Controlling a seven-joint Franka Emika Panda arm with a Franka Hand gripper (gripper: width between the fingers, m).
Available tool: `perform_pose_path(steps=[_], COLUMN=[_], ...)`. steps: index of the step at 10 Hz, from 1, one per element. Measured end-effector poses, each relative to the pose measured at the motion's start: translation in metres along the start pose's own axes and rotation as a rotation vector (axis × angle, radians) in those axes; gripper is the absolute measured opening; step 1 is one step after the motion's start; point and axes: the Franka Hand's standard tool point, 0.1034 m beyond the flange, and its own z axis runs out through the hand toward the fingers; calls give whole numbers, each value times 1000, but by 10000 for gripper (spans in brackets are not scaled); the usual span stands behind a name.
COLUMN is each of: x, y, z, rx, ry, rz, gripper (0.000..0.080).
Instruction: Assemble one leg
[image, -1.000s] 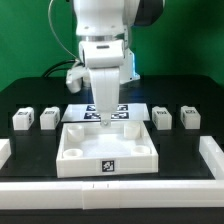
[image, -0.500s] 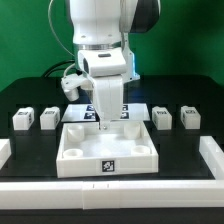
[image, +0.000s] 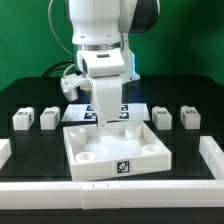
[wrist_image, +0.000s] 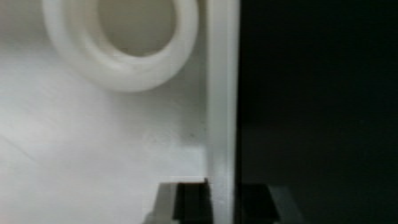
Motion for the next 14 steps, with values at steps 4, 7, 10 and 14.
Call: perform_pose_path(steps=[4, 7, 10, 14], x=[15, 59, 76, 75], y=[15, 69, 78, 78], z=[0, 0, 1, 1], rx=[-2, -12, 43, 45], ry=[6, 27, 32, 31], rz=[81, 150, 225, 231], gripper=[57, 57, 57, 288])
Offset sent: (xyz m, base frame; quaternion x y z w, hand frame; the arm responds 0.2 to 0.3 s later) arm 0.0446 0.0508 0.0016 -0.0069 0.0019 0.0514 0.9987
